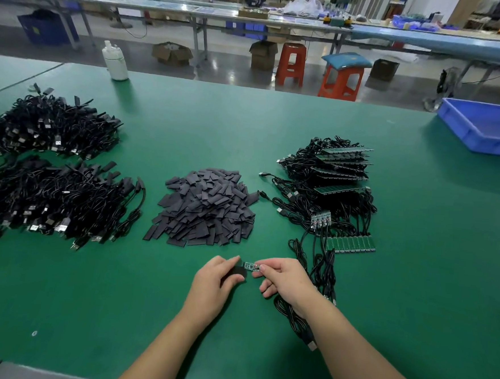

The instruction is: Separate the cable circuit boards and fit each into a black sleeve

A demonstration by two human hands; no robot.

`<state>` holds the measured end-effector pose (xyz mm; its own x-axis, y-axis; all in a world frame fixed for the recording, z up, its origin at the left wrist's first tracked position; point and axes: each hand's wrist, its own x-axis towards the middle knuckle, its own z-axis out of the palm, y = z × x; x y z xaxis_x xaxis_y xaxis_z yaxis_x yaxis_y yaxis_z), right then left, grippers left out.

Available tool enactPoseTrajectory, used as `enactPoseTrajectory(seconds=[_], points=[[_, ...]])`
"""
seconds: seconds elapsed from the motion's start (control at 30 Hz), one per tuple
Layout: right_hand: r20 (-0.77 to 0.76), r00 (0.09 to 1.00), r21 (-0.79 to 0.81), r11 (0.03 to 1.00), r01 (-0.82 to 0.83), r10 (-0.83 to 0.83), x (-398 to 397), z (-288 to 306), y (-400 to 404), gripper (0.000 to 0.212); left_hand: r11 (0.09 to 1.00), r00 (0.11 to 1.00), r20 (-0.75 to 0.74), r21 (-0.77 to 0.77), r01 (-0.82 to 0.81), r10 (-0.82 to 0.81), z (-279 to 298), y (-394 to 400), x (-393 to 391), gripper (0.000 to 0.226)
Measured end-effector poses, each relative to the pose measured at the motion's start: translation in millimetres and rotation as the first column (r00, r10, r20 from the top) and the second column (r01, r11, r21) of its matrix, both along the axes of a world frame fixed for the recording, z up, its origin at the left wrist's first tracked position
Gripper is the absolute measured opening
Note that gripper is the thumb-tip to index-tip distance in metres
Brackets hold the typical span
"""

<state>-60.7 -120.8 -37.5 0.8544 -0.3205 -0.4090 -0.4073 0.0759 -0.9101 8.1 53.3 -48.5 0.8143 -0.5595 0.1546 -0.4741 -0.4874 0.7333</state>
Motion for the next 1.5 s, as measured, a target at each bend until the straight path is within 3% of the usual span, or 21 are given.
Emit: enactPoseTrajectory(seconds=[0.27,0.57,1.17,1.5], points=[[0.006,1.000,-0.021,1.000,-0.008,0.008,0.0,-1.3,-2.6,0.023,0.989,0.994,-0.016,-0.101,-0.109,0.108,-2.1,1.8,3.1,0.017],[-0.032,0.996,-0.026,0.996,-0.085,0.084,1.6,0.3,-3.8,0.018,0.975,0.991,-0.066,-0.185,-0.125,0.114,-5.7,2.8,4.7,0.014],[-0.007,0.997,-0.031,0.996,-0.078,0.078,1.5,-5.4,-4.6,0.016,0.991,0.998,-0.037,-0.118,-0.060,0.056,-4.2,2.3,1.1,0.023],[-0.018,0.994,-0.069,0.992,-0.104,0.104,1.8,-7.5,-2.9,0.017,0.998,0.996,0.064,-0.030,-0.055,0.057,-6.1,0.4,-3.6,0.021]])
